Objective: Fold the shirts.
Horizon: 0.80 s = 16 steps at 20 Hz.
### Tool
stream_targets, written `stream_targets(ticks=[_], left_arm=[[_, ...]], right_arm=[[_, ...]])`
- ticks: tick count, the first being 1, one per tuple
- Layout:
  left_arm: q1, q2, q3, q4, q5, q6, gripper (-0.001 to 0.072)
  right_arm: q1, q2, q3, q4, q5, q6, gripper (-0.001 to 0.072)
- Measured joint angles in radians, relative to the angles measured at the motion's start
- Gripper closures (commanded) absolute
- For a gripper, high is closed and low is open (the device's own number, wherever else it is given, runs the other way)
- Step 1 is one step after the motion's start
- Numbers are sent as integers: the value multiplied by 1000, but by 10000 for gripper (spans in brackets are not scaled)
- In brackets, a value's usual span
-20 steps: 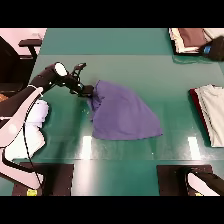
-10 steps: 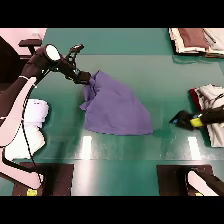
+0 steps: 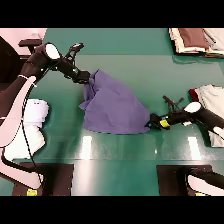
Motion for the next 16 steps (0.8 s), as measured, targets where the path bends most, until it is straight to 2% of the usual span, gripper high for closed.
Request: stream_targets(ticks=[3, 9, 16], left_arm=[[0, 63, 38, 81, -8, -1, 682], [0, 319, 218, 218, -37, -2, 682], [1, 671, 321, 148, -50, -2, 682]], right_arm=[[-15, 22, 135, -95, -1, 1, 696], [-237, 239, 586, -269, 190, 8, 697], [-451, 382, 1130, -312, 344, -1, 697]])
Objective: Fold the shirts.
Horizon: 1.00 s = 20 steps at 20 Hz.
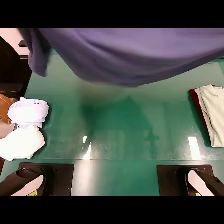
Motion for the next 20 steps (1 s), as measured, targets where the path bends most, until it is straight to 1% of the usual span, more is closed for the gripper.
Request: stream_targets(ticks=[4, 6, 8, 11, 13, 15, 18, 19, 20], left_arm=[[0, 114, 12, -44, -25, 0, 682], [0, 128, 0, -63, -68, 0, 682], [0, 115, -49, -71, -122, 5, 681], [0, 44, -209, -84, -191, 23, 681], [0, -23, -352, -103, -207, 35, 681], [0, -112, -491, -113, -180, 60, 681], [-1, -265, -606, -92, -63, 94, 678], [1, -315, -615, -68, -13, 97, 501], [2, -358, -611, -46, 28, 97, 265]], right_arm=[[-84, -24, 207, -6, 53, -1, 698], [-98, -74, 279, -6, 84, -1, 699], [-77, -139, 301, -11, 104, -1, 698], [20, -261, 235, -54, 109, 4, 699], [97, -363, 175, -106, 109, 10, 698], [157, -475, 123, -153, 112, 14, 698], [216, -644, 84, -191, 109, 18, 697], [226, -692, 84, -197, 105, 19, 697], [233, -730, 93, -200, 104, 26, 696]])
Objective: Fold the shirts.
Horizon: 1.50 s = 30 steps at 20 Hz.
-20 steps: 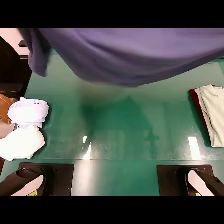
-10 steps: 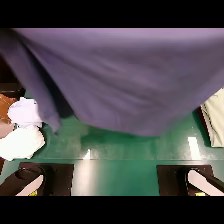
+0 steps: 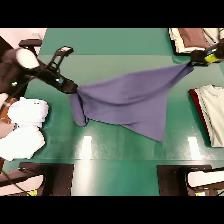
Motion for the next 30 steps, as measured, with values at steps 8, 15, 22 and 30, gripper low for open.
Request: stream_targets(ticks=[8, 15, 22, 30], left_arm=[[173, -119, 258, 46, 40, -115, 239], [211, 72, -77, -27, -45, -170, 238], [106, 270, -629, -289, 196, -195, 237], [27, 298, -776, -410, 453, -198, 388]], right_arm=[[-16, -103, 90, 6, 10, 26, 215], [-53, 133, -278, 103, -58, 17, 219], [-45, 327, -517, 139, -164, 3, 222], [-44, 372, -557, 145, -175, 0, 223]])
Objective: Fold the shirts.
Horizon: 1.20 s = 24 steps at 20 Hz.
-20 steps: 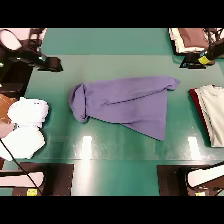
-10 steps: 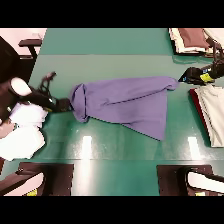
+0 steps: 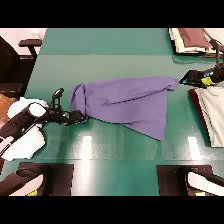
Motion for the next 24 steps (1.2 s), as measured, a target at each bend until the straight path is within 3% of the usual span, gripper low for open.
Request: stream_targets(ticks=[2, 6, 9, 12, 18, 23, 24], left_arm=[[-4, 1, -2, -4, 19, -2, 677], [-6, 2, 61, 43, -8, -2, 682], [-6, 2, 193, 174, -100, -12, 681], [-6, 2, 323, 306, -182, -21, 682], [-6, 2, 432, 417, -241, -27, 681], [-6, 2, 447, 437, -260, -29, 681], [-6, 2, 448, 438, -261, -29, 681]], right_arm=[[0, 2, -1, 0, 4, 0, 223], [-30, 4, -6, -4, 56, -9, 223], [-98, 32, -86, -9, 123, -12, 222], [-190, 91, -285, -11, 158, -13, 148], [-260, 145, -700, 79, 117, -36, 162], [-135, 153, -839, 248, -8, -51, 287], [-105, 153, -850, 275, -39, -53, 355]])
